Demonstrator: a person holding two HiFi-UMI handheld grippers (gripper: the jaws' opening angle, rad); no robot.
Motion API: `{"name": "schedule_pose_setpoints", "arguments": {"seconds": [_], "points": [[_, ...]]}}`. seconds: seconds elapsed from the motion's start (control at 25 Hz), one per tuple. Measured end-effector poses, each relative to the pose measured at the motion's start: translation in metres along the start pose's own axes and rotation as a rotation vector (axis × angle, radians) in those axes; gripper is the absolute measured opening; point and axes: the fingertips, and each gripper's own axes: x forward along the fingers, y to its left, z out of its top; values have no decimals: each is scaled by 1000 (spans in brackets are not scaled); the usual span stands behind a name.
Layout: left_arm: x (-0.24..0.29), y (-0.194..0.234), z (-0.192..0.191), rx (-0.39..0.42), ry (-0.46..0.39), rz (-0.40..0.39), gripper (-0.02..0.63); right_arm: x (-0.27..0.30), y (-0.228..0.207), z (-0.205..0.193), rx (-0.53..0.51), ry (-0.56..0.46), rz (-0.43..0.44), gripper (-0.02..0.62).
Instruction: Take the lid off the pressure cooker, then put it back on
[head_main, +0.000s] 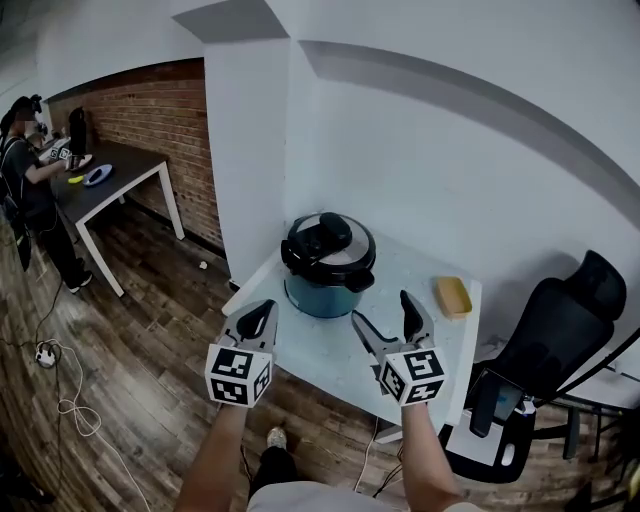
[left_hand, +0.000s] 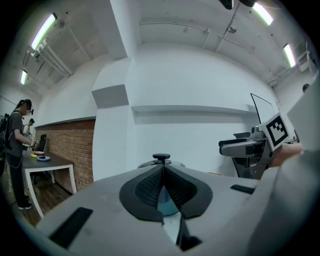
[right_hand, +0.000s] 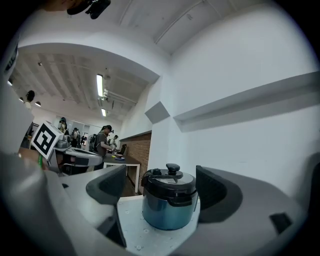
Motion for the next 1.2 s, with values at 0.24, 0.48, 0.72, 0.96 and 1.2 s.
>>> {"name": "schedule_pose_setpoints", "arguments": {"seconds": [0.24,0.48,0.72,0.96,1.2], "points": [[55,49,3,-18,-7,-59,14,71,-8,5,-9,27,-41,417],[111,84,2,5,12,-102,15,126,-27,9,-17,40,-85,417],[150,104,2,17,16,-112,15,161,-43,2,-14,61,-89,417],[176,110,1,7,17,-83,15,180,-58,-8,-14,86,-51,416],[187,105,-3,6,35,-60,14,201,-62,-30,-14,174,30,408]]}}
